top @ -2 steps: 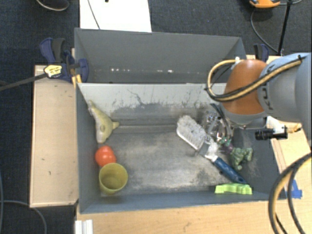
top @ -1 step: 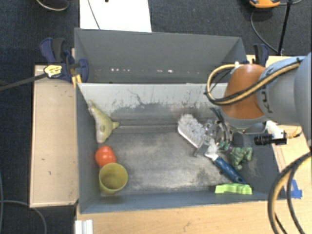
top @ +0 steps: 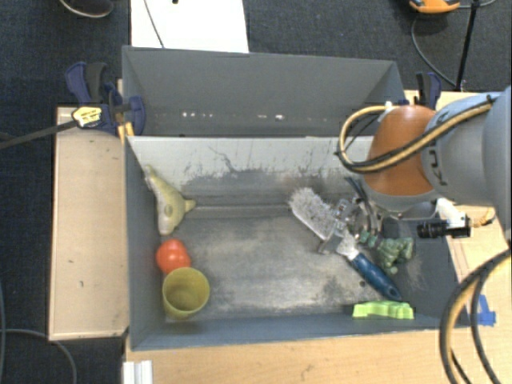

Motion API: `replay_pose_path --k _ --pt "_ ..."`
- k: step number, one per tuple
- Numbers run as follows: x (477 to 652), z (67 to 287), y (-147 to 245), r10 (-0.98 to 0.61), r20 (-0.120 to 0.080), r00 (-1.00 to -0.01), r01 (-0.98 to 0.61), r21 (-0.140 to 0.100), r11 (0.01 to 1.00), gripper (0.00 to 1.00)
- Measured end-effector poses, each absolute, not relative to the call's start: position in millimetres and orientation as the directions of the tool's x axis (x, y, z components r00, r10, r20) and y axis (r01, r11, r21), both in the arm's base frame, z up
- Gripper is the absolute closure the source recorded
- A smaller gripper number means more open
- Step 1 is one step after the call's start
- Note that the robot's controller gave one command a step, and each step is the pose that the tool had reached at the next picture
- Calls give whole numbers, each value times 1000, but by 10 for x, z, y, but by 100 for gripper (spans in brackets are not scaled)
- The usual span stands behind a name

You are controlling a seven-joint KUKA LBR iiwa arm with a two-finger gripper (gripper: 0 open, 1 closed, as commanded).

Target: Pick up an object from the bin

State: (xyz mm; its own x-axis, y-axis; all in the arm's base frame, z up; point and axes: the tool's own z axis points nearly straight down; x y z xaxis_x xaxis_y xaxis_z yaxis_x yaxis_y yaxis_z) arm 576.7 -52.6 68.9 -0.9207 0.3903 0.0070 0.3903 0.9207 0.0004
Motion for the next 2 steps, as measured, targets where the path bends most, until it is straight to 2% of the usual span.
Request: replay_pose_path --k 2 --pt "5761 801 -516 389 5 -921 389 2 921 100"
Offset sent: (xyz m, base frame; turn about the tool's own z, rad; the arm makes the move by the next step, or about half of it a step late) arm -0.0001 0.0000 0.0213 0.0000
